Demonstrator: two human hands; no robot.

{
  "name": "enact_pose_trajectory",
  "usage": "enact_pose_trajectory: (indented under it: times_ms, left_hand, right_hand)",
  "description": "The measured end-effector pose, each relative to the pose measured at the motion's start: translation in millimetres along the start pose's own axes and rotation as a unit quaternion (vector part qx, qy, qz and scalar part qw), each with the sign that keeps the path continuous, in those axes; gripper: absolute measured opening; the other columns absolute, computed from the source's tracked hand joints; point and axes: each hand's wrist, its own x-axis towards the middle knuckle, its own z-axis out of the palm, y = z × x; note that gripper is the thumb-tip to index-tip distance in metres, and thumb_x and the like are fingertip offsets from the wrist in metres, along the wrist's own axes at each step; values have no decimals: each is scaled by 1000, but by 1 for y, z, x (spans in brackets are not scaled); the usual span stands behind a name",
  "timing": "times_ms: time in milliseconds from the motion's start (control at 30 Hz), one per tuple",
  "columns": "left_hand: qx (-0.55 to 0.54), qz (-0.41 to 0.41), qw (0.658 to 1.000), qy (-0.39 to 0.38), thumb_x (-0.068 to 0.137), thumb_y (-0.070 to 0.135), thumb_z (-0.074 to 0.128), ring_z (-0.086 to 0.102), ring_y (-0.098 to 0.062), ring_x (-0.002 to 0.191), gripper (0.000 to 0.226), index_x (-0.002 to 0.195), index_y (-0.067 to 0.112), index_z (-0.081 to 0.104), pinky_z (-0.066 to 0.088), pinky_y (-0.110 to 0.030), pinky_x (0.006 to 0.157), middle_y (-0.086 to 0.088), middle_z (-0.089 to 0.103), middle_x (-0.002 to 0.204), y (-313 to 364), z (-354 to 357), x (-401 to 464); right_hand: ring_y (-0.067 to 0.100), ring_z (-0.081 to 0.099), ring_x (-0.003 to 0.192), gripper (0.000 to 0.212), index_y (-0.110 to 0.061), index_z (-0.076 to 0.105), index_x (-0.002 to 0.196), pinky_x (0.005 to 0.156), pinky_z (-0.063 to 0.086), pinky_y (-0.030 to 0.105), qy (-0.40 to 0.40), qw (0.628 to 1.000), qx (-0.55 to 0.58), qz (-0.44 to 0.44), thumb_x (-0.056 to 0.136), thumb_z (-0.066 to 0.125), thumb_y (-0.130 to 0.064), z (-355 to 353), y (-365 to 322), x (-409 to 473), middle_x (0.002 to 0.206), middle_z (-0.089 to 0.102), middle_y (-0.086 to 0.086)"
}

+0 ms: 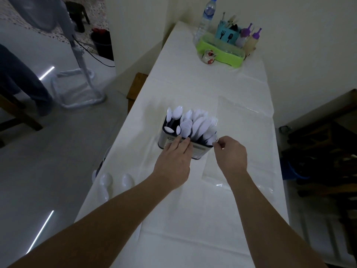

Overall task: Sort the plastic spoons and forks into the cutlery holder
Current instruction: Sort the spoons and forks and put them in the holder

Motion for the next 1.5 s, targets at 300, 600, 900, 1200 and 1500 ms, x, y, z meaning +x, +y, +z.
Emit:
enact_pose_trajectory:
  times_ms: [300, 600, 900, 1200, 1500]
  left_hand:
    - [-112, 31, 993, 9, 79, 4, 60, 52, -36, 125, 40, 118, 4, 65, 46, -49, 101, -16, 60, 130, -5, -20, -6]
    - [-235, -302, 918, 103, 91, 6, 51, 63, -21, 98, 29, 113, 19, 66, 50, -31, 90, -3, 67, 111, -91, -47, -111]
    - [-246, -554, 795, -22, 91, 32, 50, 70, -25, 75, 22, 88, 17, 66, 60, -45, 75, -5, 70, 81, -134, -30, -208]
    - [-227, -519, 819, -91, 87, 45, 63, 57, -10, 59, 31, 76, 16, 64, 37, -22, 50, 5, 60, 65, -90, -21, -210]
    - [-202, -506, 833, -98, 91, 40, 55, 66, -21, 75, 29, 80, 14, 64, 44, -27, 63, 0, 63, 74, -90, -15, -211]
  right_hand:
    - [30, 64, 101, 28, -12, 65, 112, 84, 44, 29, 47, 998, 42, 26, 89, 64, -28, 4, 1, -19, 102, 72, 7]
    - [28, 66, 89, 17, -14, 67, 100, 75, 42, 27, -29, 993, 117, -6, 89, 64, -26, 63, -36, -119, 91, 72, 5]
    - [21, 65, 95, 21, -18, 68, 101, 72, 39, 22, -213, 973, 78, 36, 89, 62, -34, 131, -56, -189, 96, 71, 0]
    - [11, 55, 72, 12, -23, 62, 93, 58, 38, 23, -210, 977, 48, -2, 90, 59, -34, 146, -78, -225, 79, 64, -9]
    - [22, 63, 86, 17, -18, 58, 103, 68, 48, 29, -190, 982, -10, -7, 92, 56, -31, 158, -85, -228, 92, 67, 1]
